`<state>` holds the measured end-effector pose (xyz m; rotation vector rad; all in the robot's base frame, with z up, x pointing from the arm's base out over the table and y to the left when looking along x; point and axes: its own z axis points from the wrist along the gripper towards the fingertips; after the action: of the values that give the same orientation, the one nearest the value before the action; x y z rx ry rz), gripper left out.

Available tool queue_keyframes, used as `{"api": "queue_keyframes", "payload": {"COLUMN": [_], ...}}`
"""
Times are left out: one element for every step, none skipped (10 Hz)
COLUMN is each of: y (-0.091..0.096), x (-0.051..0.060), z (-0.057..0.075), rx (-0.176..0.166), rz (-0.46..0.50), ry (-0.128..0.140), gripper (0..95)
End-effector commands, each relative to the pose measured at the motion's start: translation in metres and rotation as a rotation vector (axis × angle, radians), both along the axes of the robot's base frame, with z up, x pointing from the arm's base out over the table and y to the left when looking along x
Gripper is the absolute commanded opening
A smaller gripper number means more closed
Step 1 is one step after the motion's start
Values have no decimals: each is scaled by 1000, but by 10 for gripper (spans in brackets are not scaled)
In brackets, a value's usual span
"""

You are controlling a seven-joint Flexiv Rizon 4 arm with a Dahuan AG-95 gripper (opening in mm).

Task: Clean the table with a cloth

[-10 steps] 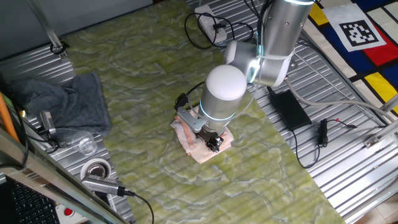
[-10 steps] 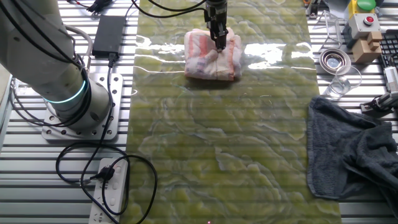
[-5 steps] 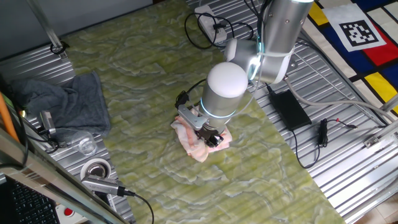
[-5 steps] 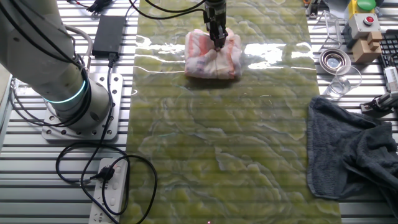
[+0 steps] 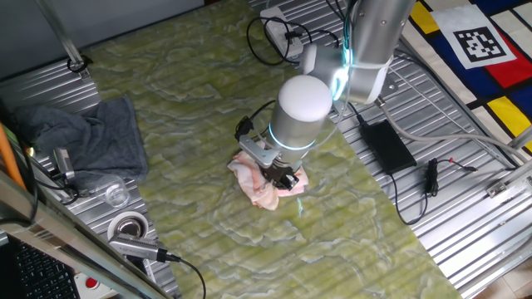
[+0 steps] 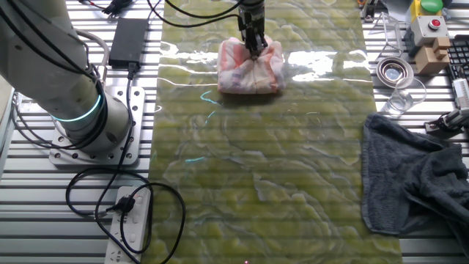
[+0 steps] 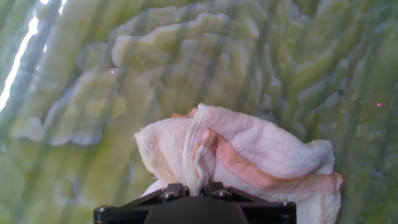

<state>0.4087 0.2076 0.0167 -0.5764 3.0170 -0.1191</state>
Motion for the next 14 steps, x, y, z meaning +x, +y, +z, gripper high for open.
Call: {"api": "queue_keyframes", "payload": {"y": [-6, -8, -11, -14, -18, -26, -34, -44, -54, -66, -75, -81, -87, -91], "x": [-2, -2, -4, -4, -5, -6, -8, -11, -13, -14, -14, -14, -14, -14], "z": [-4, -3, -2, 0, 2, 5, 6, 4, 1, -1, 0, 4, 8, 11], "rx": [-3, -2, -1, -1, -2, 0, -2, -2, -1, 2, 6, 13, 23, 26], "rz": [16, 25, 35, 44, 59, 79, 98, 119, 139, 166, 181, 194, 206, 218], "ry": [1, 2, 5, 11, 22, 27, 29, 24, 20, 16, 18, 21, 29, 34], "gripper": [0, 0, 0, 0, 0, 0, 0, 0, 0, 0, 0, 0, 0, 0]}}
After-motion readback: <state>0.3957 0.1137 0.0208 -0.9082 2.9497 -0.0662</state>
